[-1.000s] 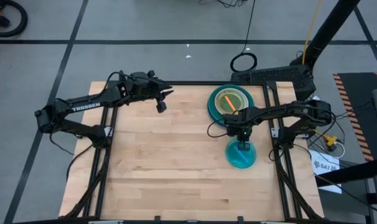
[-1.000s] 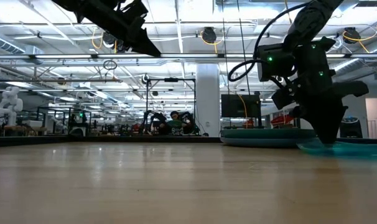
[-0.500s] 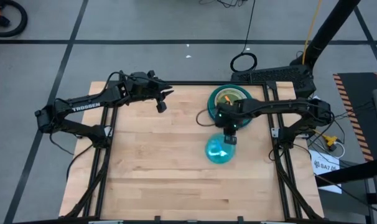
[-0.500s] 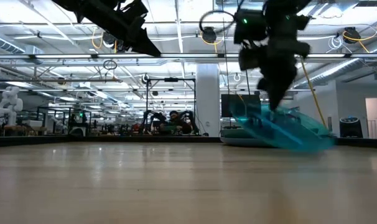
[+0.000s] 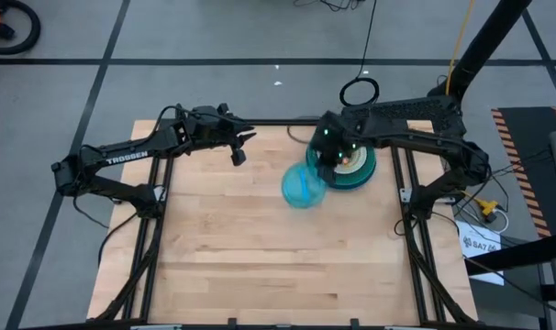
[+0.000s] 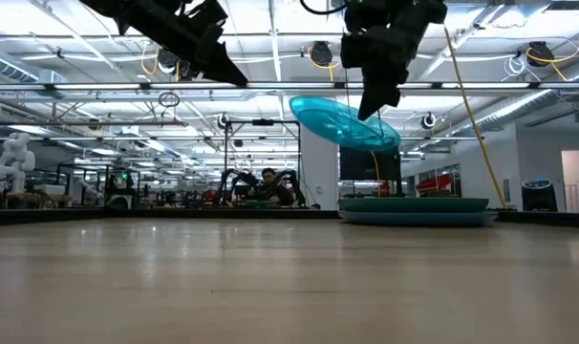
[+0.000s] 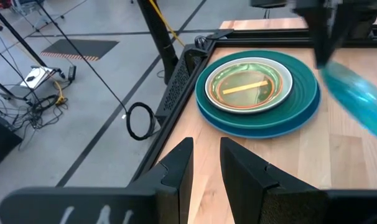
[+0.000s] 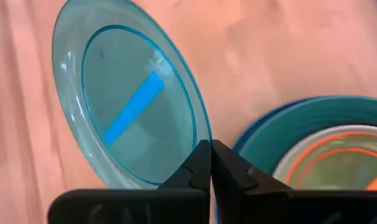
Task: Stack plastic plates
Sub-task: Stack the light blue plate on top of the orange plate
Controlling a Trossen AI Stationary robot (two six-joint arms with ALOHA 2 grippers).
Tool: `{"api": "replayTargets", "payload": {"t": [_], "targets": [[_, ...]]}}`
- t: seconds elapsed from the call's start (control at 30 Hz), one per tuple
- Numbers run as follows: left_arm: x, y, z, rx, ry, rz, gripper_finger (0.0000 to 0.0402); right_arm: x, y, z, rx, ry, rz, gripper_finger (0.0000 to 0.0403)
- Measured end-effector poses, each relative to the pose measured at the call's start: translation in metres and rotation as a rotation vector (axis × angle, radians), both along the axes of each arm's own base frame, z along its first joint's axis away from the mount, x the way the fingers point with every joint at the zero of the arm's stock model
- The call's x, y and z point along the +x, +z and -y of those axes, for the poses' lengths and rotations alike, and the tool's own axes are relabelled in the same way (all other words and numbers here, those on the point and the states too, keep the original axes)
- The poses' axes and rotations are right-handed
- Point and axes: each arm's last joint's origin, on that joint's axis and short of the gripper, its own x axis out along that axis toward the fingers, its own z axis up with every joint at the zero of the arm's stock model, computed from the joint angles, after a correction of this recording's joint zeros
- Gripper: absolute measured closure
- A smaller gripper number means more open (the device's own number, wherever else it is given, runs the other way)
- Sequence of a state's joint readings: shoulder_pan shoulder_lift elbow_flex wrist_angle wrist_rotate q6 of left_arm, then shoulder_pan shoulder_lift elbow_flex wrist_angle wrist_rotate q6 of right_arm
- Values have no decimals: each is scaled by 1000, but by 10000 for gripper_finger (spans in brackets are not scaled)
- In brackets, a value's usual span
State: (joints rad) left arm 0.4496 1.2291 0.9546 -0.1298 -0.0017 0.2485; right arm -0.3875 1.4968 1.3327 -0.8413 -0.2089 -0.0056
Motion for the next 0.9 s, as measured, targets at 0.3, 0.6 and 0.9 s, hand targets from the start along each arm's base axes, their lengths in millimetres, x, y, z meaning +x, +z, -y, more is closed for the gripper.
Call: {"api": "replayTargets", "payload": {"t": [0.3, 0.6, 0.9], "targets": [[0, 0, 0, 3, -1, 5, 314, -11, -1, 54, 72, -269, -12, 403], [0, 0, 0, -1, -1, -3, 314, -47, -11, 103, 326, -326, 26, 403], [0, 0, 0, 0, -1, -4, 314, -96, -31, 132, 368, -414, -184, 403]]}}
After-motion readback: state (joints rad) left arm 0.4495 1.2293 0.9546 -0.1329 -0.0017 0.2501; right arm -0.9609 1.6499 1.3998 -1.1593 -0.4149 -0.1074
